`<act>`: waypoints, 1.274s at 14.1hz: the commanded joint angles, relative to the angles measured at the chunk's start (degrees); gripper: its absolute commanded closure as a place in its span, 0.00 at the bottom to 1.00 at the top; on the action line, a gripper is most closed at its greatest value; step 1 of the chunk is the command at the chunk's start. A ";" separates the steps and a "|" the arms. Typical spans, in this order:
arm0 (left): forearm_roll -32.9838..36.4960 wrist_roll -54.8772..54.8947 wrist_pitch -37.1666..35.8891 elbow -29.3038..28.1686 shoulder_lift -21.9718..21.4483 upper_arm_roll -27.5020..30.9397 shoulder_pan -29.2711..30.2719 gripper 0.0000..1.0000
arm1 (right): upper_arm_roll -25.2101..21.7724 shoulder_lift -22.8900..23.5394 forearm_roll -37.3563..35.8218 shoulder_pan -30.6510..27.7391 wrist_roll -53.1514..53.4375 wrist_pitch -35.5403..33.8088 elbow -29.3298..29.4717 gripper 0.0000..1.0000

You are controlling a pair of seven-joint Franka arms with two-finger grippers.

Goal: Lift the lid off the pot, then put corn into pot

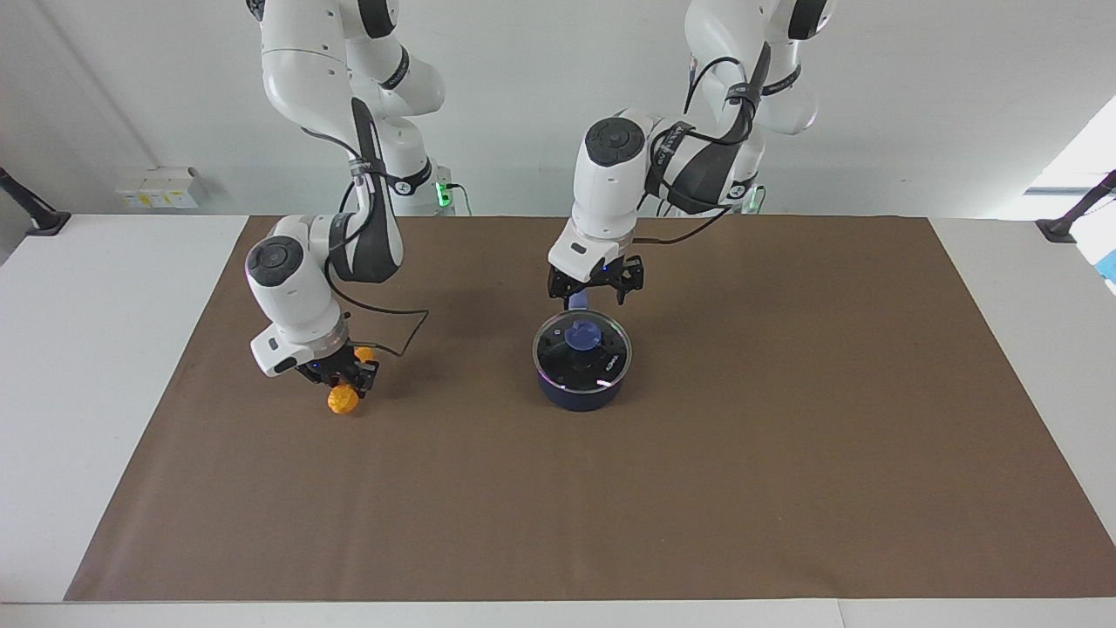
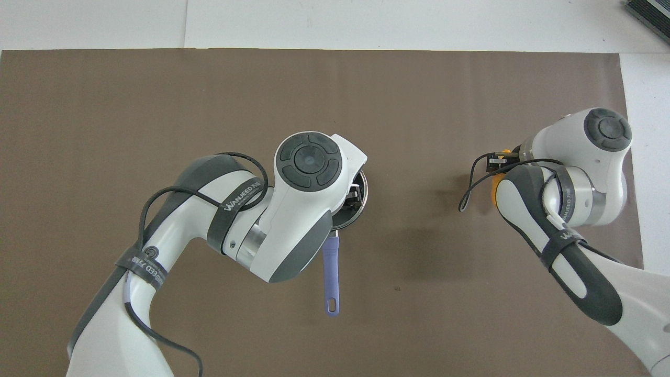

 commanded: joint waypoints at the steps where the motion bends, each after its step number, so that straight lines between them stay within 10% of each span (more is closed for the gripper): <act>1: 0.30 2.71 -1.79 4.78 3.42 -0.42 2.14 0.00 | 0.18 -1.03 0.28 -0.33 0.61 -6.38 4.67 1.00; 18: -1.55 4.84 -0.38 7.77 7.64 -0.16 2.86 0.00 | 0.01 -7.18 -0.07 -0.42 0.52 -13.61 6.09 1.00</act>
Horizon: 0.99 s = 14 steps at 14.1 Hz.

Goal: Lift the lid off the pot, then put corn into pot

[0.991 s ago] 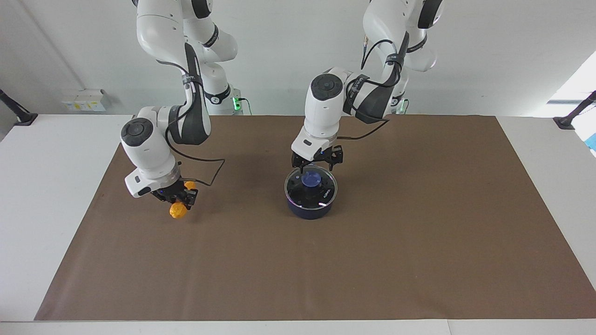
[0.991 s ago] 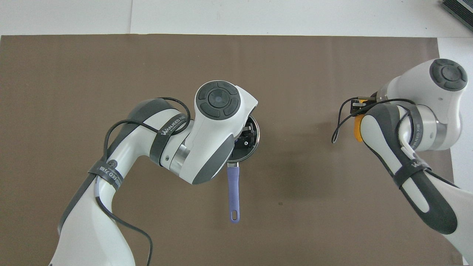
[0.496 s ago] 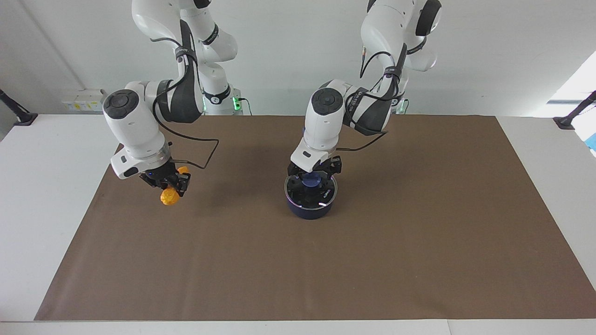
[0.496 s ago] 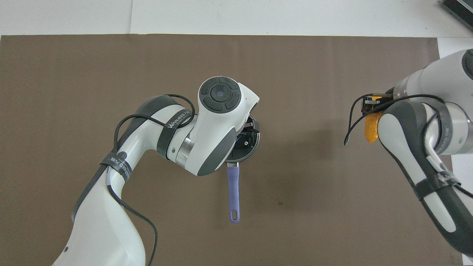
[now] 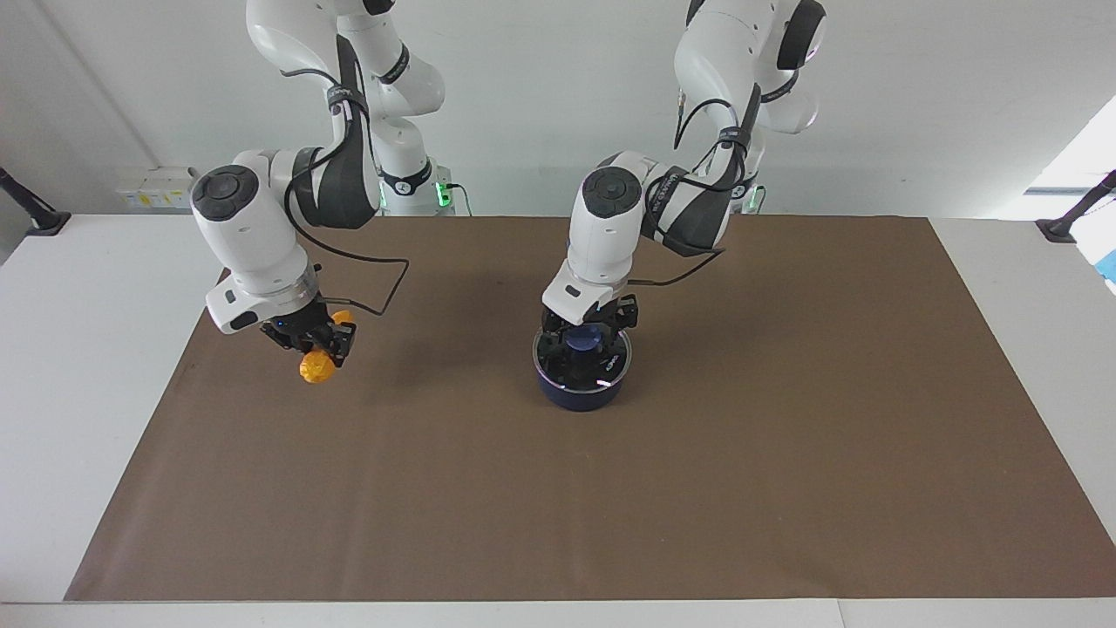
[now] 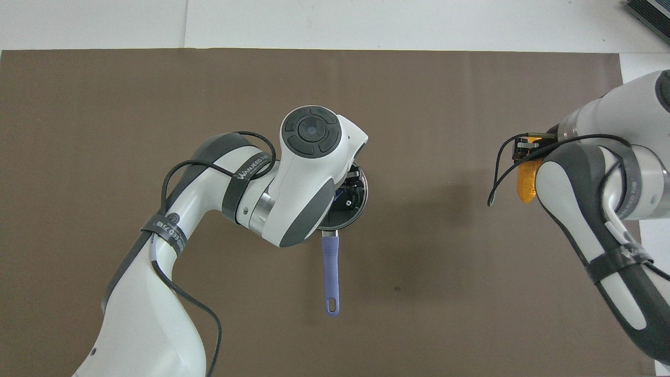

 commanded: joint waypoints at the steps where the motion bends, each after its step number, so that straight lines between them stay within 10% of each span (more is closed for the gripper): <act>1: -0.38 0.69 -1.71 1.93 0.66 -0.03 0.33 0.00 | 0.23 -0.53 -0.07 -0.36 0.52 -0.54 -0.42 1.00; 10: -0.38 1.04 0.84 1.23 0.75 -0.30 0.07 0.05 | 0.23 -0.79 -0.07 -0.19 0.61 -0.36 -0.95 1.00; 14: -0.55 0.96 0.67 1.23 0.75 -0.21 -0.19 0.76 | 0.23 -0.79 -0.07 -0.19 0.52 -0.36 -0.95 1.00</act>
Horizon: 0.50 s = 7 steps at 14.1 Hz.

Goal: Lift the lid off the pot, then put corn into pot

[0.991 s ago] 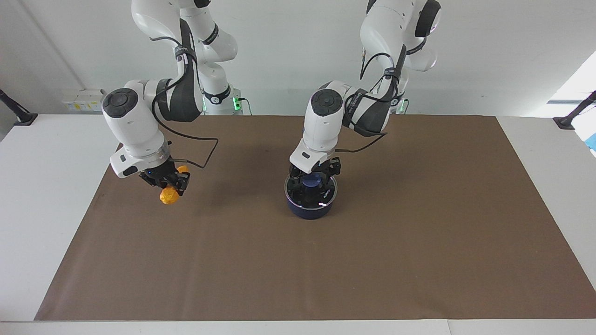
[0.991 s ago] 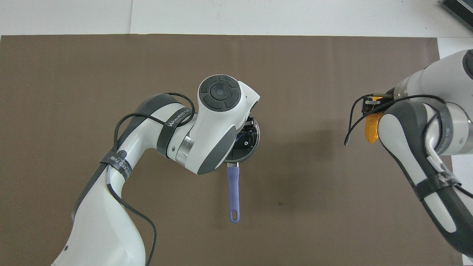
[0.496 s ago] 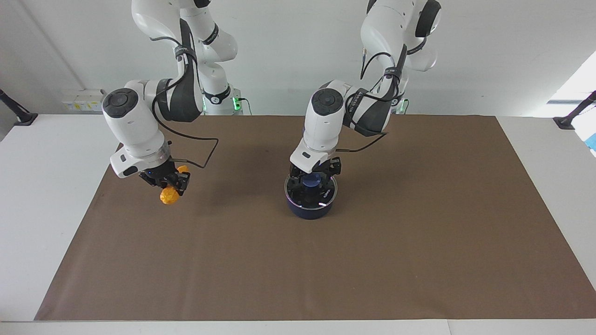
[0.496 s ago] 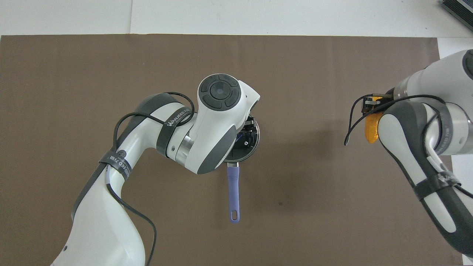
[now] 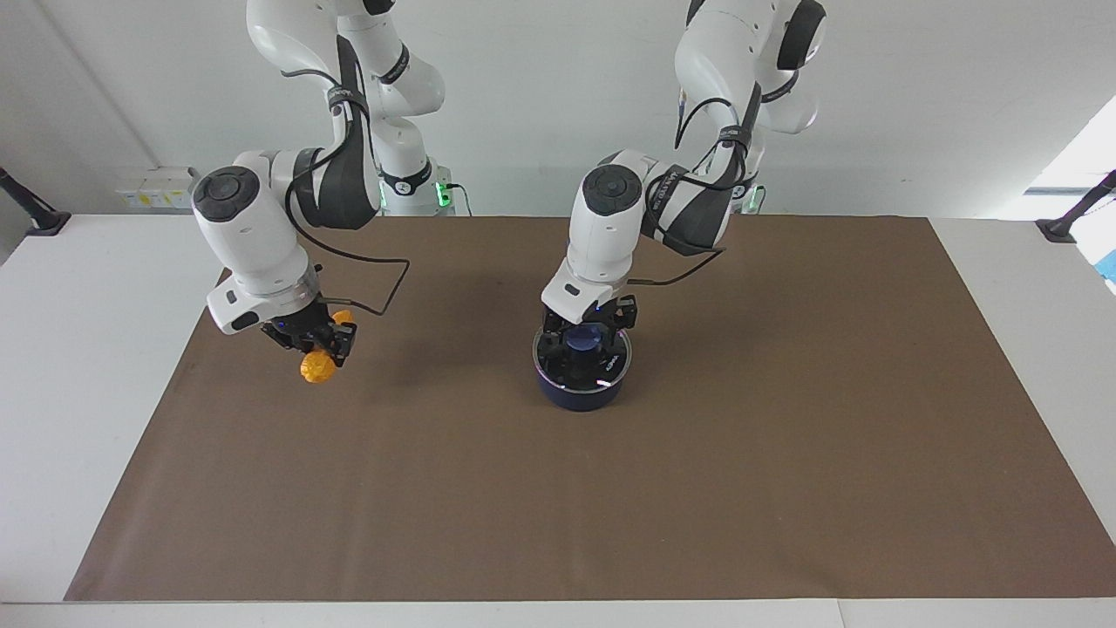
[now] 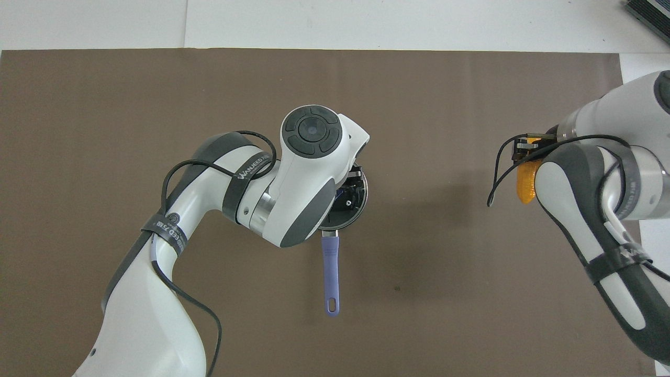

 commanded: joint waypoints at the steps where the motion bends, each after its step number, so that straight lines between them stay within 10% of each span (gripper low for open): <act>1: -0.50 0.67 0.16 0.95 0.75 0.26 -0.30 0.95 | 0.22 -0.79 -0.07 -0.22 0.52 -0.36 -0.86 1.00; 7: -0.94 0.49 -3.43 2.17 0.49 0.09 -0.04 1.00 | 0.22 -0.88 -0.07 -0.40 0.52 -1.14 -0.25 1.00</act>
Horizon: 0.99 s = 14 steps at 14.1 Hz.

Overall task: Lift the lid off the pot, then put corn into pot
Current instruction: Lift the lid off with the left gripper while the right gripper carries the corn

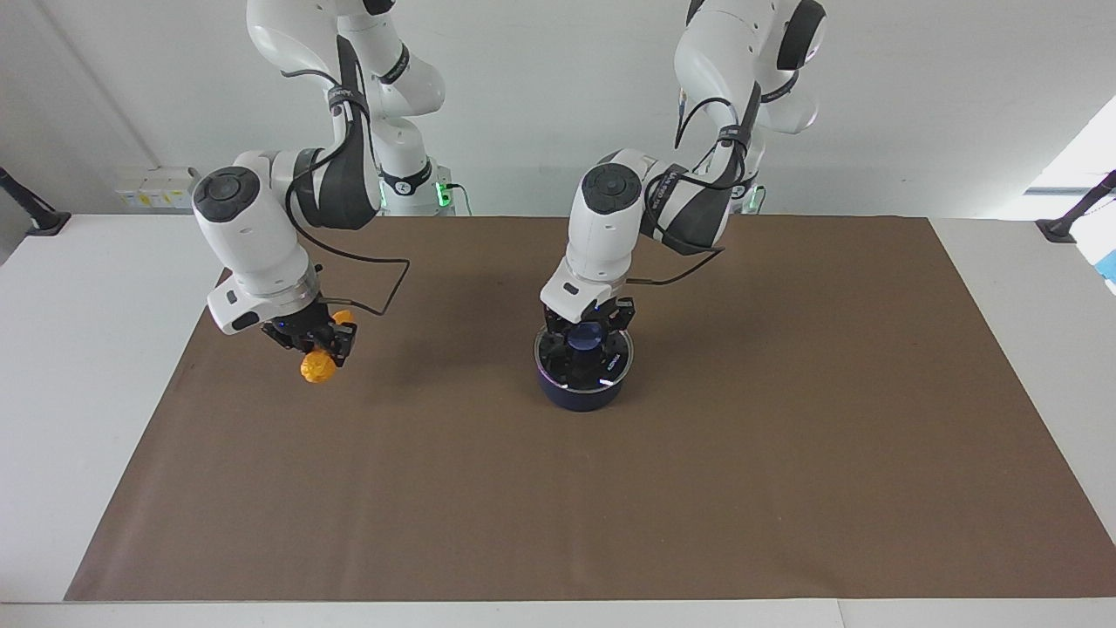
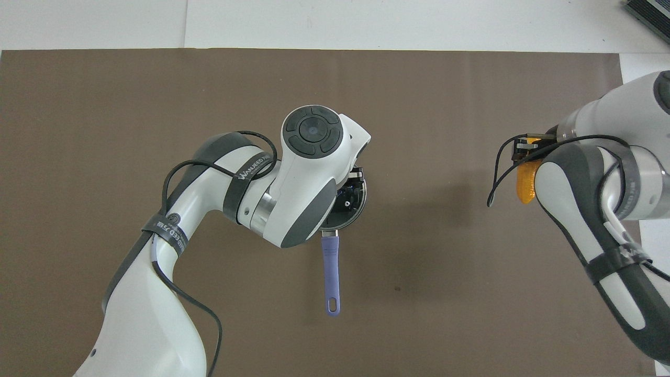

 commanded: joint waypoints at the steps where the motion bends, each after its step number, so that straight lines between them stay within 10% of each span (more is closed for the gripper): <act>1: -0.76 0.55 -3.80 2.10 -0.13 0.36 0.25 1.00 | 0.14 -1.40 -0.15 -0.04 0.52 -2.45 0.40 1.00; 7: -0.32 2.64 -6.00 1.66 -5.92 1.25 4.90 1.00 | 0.93 -6.85 0.11 0.75 1.22 -10.64 2.78 1.00; 14: -0.32 22.76 -10.39 -2.29 -10.77 1.33 16.59 1.00 | 1.28 -6.33 1.16 10.92 9.56 -4.14 2.43 1.00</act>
